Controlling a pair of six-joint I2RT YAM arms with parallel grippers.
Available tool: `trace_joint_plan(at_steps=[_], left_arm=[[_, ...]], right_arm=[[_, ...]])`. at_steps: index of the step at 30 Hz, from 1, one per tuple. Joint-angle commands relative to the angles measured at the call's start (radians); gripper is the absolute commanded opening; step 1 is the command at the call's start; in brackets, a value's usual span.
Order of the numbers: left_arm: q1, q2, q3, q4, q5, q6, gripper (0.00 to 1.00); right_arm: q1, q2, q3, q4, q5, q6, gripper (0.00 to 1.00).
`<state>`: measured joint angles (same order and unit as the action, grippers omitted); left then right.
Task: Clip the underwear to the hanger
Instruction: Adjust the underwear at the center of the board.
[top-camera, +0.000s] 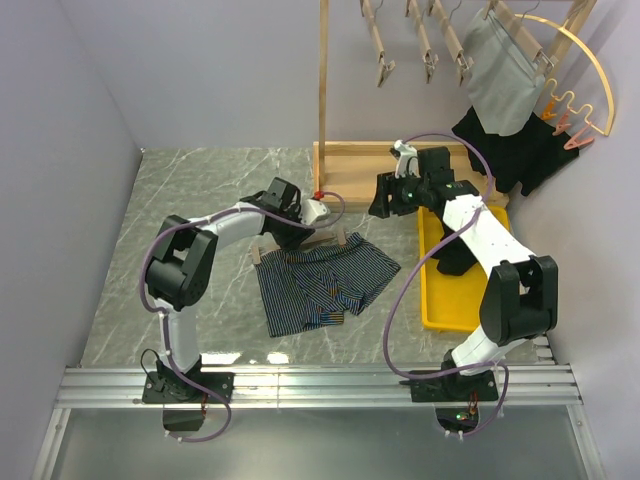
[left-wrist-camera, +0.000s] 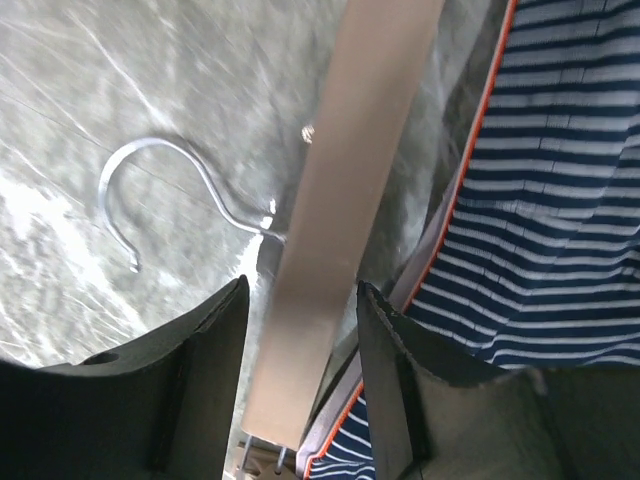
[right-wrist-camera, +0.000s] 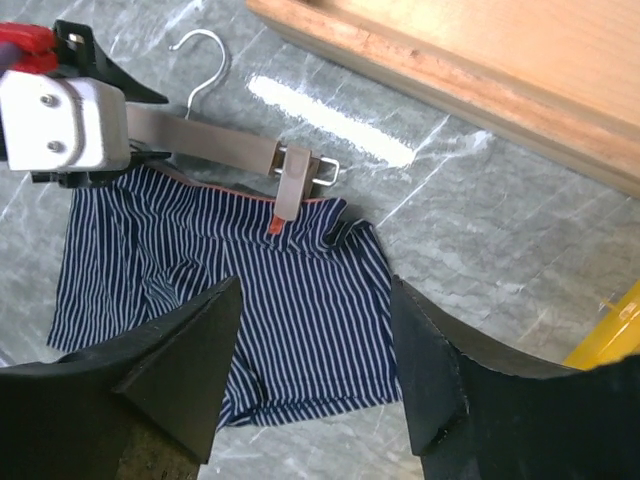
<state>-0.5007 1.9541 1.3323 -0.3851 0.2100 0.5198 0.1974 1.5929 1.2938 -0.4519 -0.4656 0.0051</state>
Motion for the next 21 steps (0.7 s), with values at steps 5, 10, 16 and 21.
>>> trace_joint_plan(at_steps=[5, 10, 16, 21], left_arm=[[0.002, 0.041, 0.017, -0.074, -0.017, 0.060, 0.50], [0.002, 0.071, 0.054, -0.115, 0.003, 0.069, 0.22], [0.002, -0.050, 0.030, -0.060, -0.004, 0.111, 0.00], [0.002, -0.231, -0.015, 0.064, -0.034, 0.134, 0.00]], right_arm=[[-0.015, -0.013, 0.076, -0.042, -0.042, -0.037, 0.69], [-0.018, -0.005, 0.101, -0.059, -0.045, -0.045, 0.69], [-0.032, -0.017, 0.125, -0.087, -0.074, -0.056, 0.69], [-0.038, -0.036, 0.171, -0.132, -0.113, -0.082, 0.69]])
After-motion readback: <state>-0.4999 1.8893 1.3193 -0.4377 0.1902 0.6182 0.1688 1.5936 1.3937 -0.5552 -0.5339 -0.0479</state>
